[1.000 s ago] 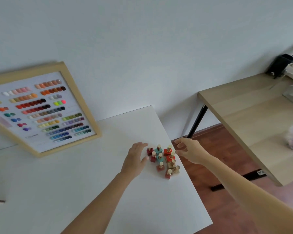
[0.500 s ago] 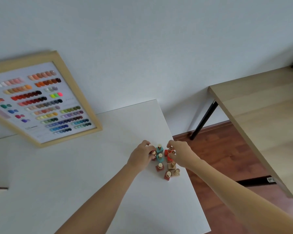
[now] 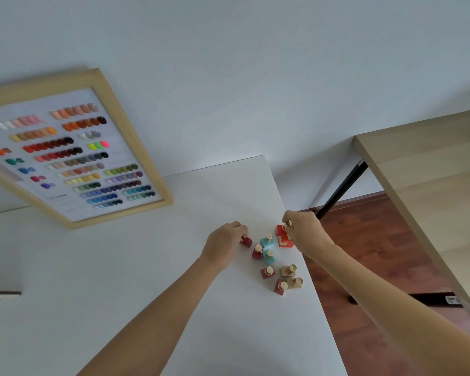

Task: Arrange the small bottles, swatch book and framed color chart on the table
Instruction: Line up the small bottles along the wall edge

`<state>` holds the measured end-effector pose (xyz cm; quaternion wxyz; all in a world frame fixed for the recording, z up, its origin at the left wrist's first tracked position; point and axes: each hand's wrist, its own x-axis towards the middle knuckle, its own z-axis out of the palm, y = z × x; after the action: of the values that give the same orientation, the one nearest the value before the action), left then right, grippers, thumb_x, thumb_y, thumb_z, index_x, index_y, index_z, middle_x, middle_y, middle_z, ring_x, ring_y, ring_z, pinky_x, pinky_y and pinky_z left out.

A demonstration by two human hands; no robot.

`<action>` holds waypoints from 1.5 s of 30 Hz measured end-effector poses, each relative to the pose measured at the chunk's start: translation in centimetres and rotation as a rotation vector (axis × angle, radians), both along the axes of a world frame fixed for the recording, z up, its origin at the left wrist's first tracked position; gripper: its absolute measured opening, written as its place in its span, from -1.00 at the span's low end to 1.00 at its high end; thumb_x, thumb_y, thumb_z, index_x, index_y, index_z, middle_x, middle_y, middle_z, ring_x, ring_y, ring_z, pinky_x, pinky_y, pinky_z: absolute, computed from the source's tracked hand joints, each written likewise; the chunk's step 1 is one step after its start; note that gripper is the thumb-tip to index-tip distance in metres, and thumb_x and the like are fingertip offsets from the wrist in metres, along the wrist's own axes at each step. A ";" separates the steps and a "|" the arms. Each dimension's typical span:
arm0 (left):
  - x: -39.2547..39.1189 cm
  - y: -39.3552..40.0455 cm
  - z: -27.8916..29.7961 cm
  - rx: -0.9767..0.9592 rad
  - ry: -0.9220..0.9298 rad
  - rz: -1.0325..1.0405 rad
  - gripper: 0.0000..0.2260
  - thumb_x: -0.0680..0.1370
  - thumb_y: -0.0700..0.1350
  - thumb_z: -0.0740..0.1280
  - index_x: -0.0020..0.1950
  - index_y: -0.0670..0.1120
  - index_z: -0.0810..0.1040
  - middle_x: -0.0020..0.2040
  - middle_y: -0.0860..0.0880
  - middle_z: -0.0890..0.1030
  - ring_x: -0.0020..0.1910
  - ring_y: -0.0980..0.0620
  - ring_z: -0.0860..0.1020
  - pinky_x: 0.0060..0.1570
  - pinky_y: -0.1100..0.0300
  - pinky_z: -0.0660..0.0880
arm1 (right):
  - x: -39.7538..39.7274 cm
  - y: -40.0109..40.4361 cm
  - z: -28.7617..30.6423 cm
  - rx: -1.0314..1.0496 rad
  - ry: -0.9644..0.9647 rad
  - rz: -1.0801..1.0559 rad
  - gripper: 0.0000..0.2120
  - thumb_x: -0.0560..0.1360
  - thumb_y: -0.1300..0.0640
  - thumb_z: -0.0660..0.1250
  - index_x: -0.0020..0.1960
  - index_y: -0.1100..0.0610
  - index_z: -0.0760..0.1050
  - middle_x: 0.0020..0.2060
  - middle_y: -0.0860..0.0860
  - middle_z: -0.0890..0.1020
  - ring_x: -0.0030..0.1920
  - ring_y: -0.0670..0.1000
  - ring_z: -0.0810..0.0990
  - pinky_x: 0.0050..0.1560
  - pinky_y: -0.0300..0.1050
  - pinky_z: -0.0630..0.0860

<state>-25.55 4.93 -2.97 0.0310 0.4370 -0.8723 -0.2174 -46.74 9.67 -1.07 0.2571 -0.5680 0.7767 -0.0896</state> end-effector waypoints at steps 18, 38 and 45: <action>-0.4 2.1 -1.1 0.189 0.240 -0.001 -0.62 0.44 -0.23 0.44 0.22 -0.01 0.49 0.37 -0.03 0.39 0.23 0.06 0.49 0.22 0.35 0.39 | 1.6 -4.9 0.0 -0.036 0.031 0.154 -0.78 0.56 0.28 0.23 0.15 0.13 0.54 -0.08 0.14 0.66 -0.29 0.05 0.58 -0.30 -0.20 0.55; -3.1 2.6 -0.3 0.023 -0.031 0.049 -0.85 0.58 -0.11 0.28 0.11 -0.12 0.50 0.00 -0.13 0.57 -0.08 -0.09 0.59 -0.15 0.18 0.52 | 1.2 -5.5 -0.7 -0.067 -0.014 0.163 -0.79 0.58 0.25 0.22 0.16 0.14 0.53 -0.05 0.13 0.66 -0.19 0.08 0.65 -0.16 -0.13 0.63; -2.3 -2.8 1.1 0.061 -0.078 0.020 -0.86 0.56 -0.15 0.27 0.05 -0.16 0.55 -0.03 -0.15 0.60 -0.03 -0.14 0.56 -0.03 0.02 0.54 | 0.1 -7.8 -0.5 -0.103 -0.065 0.078 -0.80 0.55 0.30 0.24 0.12 0.17 0.56 -0.10 0.18 0.65 -0.25 0.13 0.60 -0.25 -0.08 0.58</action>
<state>-27.83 2.15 -1.86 -0.0143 0.4545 -0.8613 -0.2265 -46.65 1.86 -1.53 0.2558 -0.6072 0.7395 -0.1377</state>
